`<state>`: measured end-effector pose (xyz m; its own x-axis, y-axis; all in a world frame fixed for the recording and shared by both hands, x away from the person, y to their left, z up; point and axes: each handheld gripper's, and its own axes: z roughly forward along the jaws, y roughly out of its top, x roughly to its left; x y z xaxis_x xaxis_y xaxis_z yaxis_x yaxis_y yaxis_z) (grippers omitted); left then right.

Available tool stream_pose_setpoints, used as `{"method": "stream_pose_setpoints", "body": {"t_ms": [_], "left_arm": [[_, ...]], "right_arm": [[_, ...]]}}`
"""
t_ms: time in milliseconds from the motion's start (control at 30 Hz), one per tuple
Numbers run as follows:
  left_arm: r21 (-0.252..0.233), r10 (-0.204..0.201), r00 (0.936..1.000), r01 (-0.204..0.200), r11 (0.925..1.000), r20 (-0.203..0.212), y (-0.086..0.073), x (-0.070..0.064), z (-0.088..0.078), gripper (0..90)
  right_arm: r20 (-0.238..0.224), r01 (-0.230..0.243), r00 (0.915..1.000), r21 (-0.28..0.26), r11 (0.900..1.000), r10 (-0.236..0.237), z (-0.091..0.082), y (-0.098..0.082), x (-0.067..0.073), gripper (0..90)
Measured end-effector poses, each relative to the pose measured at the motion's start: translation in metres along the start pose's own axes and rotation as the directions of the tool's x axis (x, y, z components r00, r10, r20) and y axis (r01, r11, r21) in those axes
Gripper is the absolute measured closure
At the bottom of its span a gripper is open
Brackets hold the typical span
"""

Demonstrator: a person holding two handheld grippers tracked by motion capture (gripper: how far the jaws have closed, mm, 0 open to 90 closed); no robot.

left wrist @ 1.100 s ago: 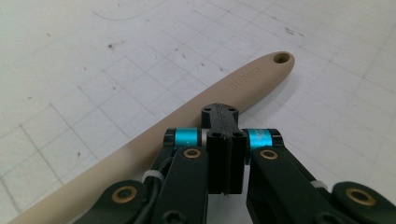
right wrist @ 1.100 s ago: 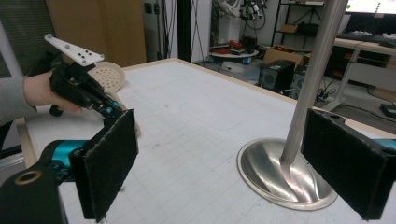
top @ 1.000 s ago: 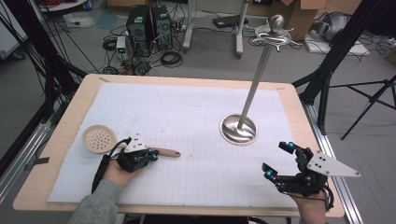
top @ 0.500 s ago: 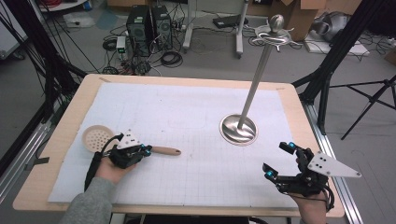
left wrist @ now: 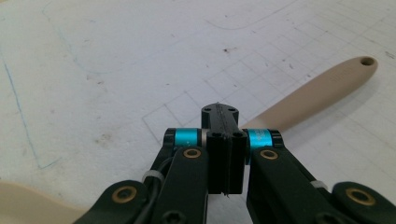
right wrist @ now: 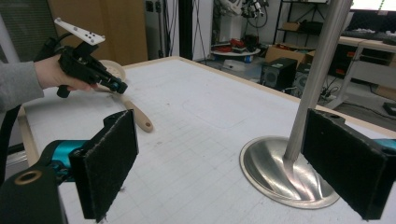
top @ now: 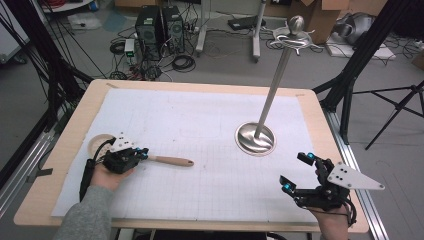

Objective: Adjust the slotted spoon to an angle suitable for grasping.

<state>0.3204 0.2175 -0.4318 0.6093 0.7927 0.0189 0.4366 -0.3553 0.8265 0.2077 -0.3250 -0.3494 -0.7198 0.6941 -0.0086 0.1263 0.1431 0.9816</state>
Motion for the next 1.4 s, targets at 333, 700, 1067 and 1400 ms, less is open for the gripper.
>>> {"method": "stream_pose_setpoints", "body": {"t_ms": [333,700,1067,1400], "left_arm": [[0.034,-0.018,0.9988,0.019,0.9992,-0.046,-0.002,0.007,0.008,89.8],[0.065,-0.034,0.9955,0.040,0.9971,-0.088,-0.008,0.020,0.007,89.7],[0.076,-0.066,0.9908,0.075,0.9943,-0.118,-0.014,0.016,0.000,89.9],[0.063,-0.072,0.9902,0.080,0.9948,-0.119,-0.031,0.005,-0.024,89.8]], "right_arm": [[-0.001,0.005,1.0000,-0.015,1.000,-0.005,-0.003,0.001,0.000,10.1],[-0.013,0.010,0.9999,-0.002,1.000,-0.010,0.001,0.001,0.003,10.1],[-0.007,0.008,0.9999,-0.009,1.000,-0.008,-0.003,0.001,0.001,10.1],[-0.009,0.007,0.9999,0.001,1.000,-0.007,-0.001,0.000,0.003,10.1]]}}
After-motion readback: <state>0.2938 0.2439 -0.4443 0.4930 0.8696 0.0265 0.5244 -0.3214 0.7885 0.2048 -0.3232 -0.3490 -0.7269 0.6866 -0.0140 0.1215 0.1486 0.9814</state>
